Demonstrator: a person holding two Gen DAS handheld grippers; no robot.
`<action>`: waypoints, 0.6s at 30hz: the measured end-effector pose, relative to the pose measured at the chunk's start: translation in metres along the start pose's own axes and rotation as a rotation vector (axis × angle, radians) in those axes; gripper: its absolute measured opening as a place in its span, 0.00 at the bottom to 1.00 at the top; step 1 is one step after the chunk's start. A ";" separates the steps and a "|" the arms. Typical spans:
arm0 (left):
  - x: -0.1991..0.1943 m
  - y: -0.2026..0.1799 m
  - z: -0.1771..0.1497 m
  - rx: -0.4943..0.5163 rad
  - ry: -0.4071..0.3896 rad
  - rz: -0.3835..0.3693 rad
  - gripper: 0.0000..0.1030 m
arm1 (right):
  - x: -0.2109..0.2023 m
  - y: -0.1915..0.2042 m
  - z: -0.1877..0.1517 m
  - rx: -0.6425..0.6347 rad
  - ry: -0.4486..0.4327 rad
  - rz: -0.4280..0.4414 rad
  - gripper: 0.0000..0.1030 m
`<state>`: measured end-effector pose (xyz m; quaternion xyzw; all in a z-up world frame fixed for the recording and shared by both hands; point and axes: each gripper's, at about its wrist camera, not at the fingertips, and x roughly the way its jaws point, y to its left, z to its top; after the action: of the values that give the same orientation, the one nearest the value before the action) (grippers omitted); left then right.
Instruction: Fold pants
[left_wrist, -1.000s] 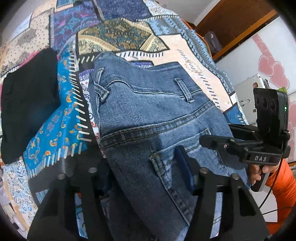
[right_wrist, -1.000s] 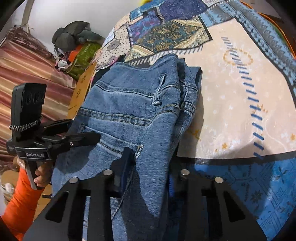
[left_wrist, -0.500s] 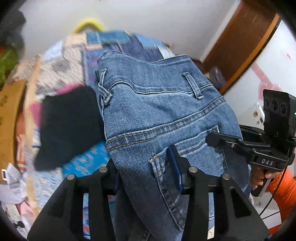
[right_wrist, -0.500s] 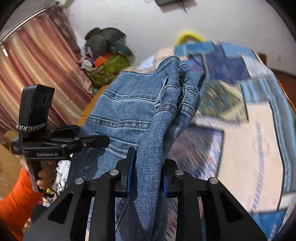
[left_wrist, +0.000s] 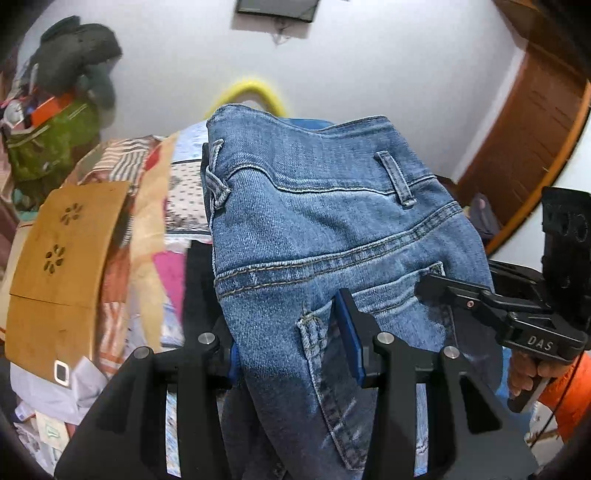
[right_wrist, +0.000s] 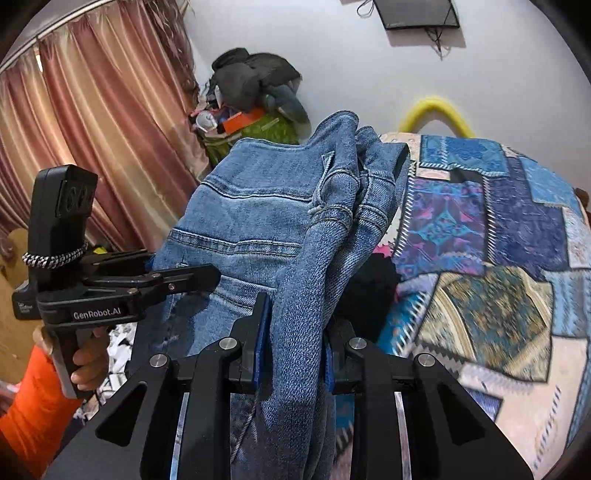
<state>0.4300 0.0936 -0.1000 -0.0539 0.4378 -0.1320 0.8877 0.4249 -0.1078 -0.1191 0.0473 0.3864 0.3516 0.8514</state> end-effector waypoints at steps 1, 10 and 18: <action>0.010 0.009 0.003 -0.016 0.003 0.008 0.42 | 0.011 -0.002 0.004 0.002 0.010 -0.002 0.21; 0.103 0.062 0.011 -0.098 0.071 0.081 0.42 | 0.104 -0.027 0.018 0.026 0.132 -0.056 0.21; 0.184 0.092 -0.008 -0.115 0.171 0.113 0.43 | 0.173 -0.062 -0.003 0.052 0.283 -0.116 0.22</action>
<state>0.5482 0.1299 -0.2650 -0.0686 0.5213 -0.0605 0.8485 0.5361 -0.0448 -0.2508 -0.0028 0.5134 0.2950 0.8058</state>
